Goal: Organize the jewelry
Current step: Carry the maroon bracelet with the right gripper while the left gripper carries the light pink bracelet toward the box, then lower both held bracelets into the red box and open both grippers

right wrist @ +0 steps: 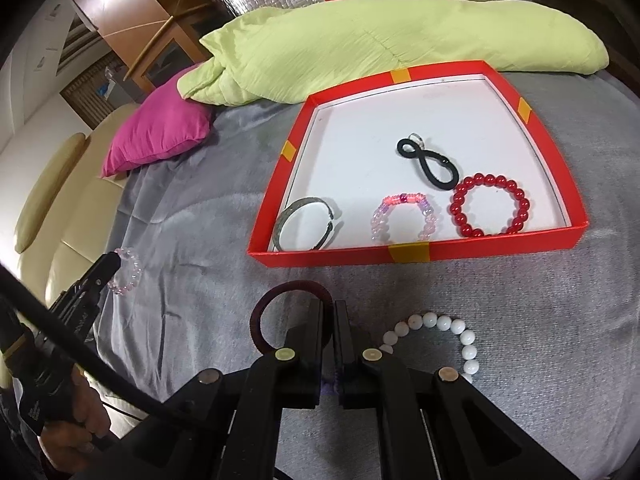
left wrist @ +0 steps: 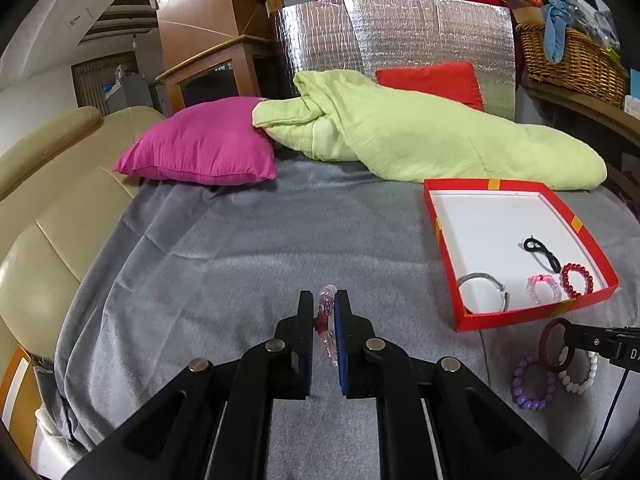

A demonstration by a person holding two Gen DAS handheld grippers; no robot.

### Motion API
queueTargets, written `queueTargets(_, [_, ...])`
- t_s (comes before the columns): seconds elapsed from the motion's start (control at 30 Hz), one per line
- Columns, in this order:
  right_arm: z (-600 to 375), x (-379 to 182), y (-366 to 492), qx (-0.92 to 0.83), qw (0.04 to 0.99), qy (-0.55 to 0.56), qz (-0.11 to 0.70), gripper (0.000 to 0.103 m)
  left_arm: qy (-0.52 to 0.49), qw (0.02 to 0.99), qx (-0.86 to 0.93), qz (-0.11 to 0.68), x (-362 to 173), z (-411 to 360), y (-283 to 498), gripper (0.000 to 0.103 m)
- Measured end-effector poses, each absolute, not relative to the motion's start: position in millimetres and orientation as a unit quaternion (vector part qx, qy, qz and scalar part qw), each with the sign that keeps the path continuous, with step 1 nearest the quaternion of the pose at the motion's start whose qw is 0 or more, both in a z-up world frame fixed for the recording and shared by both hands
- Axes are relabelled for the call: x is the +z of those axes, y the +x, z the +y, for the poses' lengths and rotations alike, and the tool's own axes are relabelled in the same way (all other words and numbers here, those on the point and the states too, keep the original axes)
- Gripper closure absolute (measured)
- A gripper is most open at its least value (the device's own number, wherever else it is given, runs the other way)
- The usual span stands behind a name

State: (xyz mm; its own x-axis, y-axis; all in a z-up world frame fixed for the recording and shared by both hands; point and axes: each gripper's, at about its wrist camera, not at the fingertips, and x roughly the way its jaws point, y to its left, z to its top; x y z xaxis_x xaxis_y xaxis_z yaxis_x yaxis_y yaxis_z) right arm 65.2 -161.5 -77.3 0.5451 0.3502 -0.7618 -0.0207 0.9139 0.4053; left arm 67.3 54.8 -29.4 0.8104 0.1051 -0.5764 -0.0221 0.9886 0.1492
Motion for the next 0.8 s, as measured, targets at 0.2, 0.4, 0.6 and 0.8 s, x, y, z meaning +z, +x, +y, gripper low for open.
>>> queueTargets(0.2, [-169.6, -75.6, 67.4, 0.104, 0.861, 0.187, 0.462, 0.098, 0.069, 0.949, 0.028, 0.306, -30.0, 46.8, 71.8, 0.092])
queueTargets(0.4, [-175.3, -72.6, 68.9, 0.102, 0.862, 0.192, 0.457, 0.098, 0.068, 0.95, 0.023, 0.304, -29.4, 37.8, 74.6, 0.092])
queueTargets(0.6, [-187.8, -67.7, 71.1, 0.093, 0.867, 0.202, 0.447, 0.098, 0.07, 0.951, 0.018, 0.301, -29.4, 28.7, 78.4, 0.092])
queueTargets(0.8, [-204.3, -60.1, 75.9, 0.08, 0.873, 0.215, 0.431, 0.098, 0.072, 0.952, 0.01, 0.298, -29.4, 14.8, 82.1, 0.092])
